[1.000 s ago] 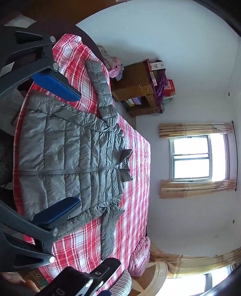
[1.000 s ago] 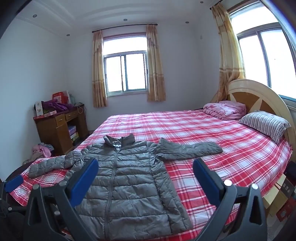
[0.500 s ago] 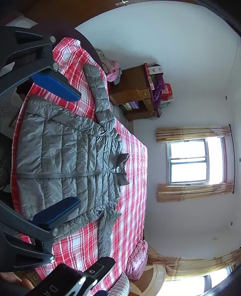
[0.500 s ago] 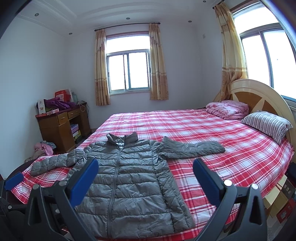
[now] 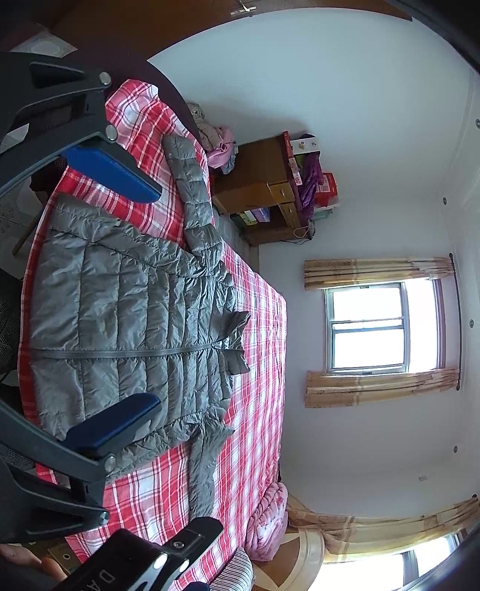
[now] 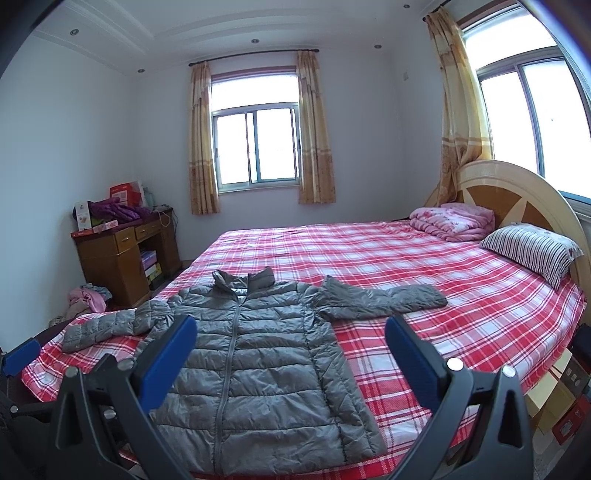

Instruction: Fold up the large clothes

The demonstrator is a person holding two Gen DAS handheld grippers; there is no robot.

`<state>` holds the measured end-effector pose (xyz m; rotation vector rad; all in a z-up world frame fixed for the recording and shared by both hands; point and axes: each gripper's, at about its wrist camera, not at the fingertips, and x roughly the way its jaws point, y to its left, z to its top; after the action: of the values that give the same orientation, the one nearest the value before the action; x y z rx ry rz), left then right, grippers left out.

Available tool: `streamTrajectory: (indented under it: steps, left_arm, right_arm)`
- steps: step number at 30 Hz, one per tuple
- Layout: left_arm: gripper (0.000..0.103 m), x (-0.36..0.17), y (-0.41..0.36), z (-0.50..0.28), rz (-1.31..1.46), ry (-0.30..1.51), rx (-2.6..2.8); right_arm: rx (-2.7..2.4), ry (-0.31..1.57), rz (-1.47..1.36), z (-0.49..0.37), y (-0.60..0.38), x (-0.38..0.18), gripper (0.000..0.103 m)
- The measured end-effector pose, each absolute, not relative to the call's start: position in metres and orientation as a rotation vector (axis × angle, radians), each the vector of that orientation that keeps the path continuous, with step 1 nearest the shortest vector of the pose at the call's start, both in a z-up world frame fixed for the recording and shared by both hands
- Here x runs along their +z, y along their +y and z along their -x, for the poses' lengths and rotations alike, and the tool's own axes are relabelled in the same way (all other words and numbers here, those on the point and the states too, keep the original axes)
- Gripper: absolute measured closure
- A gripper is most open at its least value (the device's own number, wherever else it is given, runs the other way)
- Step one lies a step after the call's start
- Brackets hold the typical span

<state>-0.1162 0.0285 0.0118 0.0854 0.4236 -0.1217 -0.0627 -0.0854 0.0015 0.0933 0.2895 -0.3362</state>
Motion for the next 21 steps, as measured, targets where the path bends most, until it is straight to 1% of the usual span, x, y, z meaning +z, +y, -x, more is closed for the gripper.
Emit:
streamTrajectory:
  steps: [21]
  left_arm:
    - [0.001,0.0114,0.0343,0.1157,-0.068,0.438,-0.118]
  right_arm:
    - [-0.326,0.294,-0.104,0.0641,-0.0802,-0.0005,0.0]
